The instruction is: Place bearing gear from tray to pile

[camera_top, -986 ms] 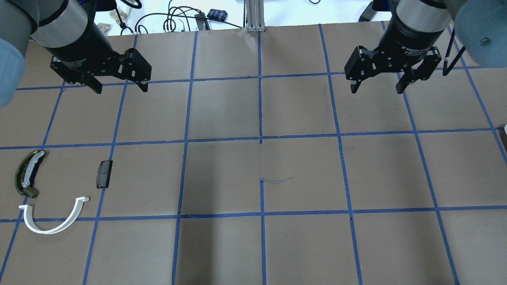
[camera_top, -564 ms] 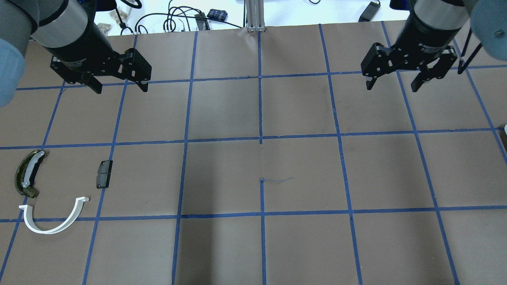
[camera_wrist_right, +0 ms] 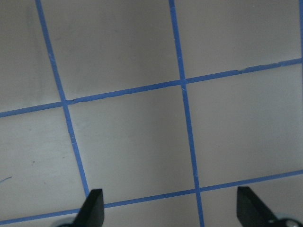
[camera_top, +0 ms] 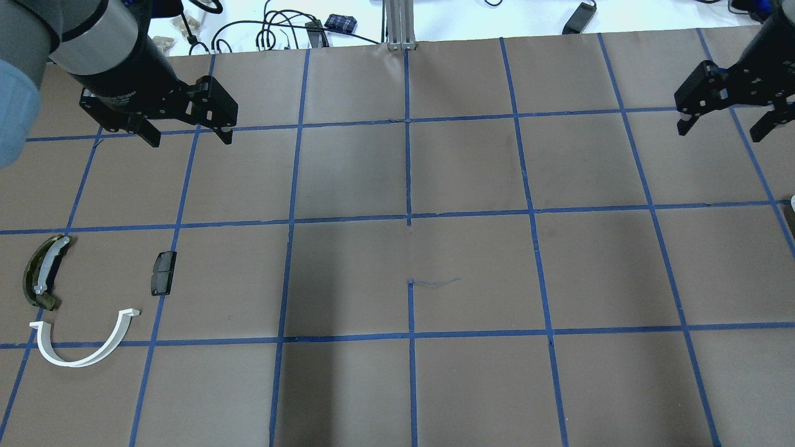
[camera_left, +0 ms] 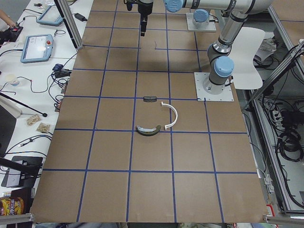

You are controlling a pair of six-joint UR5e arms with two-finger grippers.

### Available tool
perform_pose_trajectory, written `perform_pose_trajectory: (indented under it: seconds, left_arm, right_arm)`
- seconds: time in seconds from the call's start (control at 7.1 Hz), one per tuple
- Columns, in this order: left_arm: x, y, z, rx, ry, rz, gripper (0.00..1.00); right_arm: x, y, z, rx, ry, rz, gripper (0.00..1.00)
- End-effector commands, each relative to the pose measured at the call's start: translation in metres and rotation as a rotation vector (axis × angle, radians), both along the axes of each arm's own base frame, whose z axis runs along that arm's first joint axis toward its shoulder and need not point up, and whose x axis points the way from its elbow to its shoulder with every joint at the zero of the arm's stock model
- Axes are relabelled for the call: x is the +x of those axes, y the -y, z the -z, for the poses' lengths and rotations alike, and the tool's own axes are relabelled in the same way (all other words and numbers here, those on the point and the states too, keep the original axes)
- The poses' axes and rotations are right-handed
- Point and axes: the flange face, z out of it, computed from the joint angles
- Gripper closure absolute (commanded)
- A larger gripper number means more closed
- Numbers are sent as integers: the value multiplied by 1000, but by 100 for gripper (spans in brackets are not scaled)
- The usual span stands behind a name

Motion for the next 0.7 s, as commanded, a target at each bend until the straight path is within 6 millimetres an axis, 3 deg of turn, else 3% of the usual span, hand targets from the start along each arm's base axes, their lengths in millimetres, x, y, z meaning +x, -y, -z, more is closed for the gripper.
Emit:
perform_pose_trajectory:
  seconds: [0.0,0.28,0.56]
  left_arm:
    - [0,0,0,1,0,1,0]
    - [0,-1,0,1,0,1,0]
    - [0,0,1,2,0,-2,0]
  right_arm:
    - [-76,-8,10,22,5,-20,0]
    - [-179,-14,39,11,-13,-67,0]
    - [-262,-26,78,21,-37,-22,0]
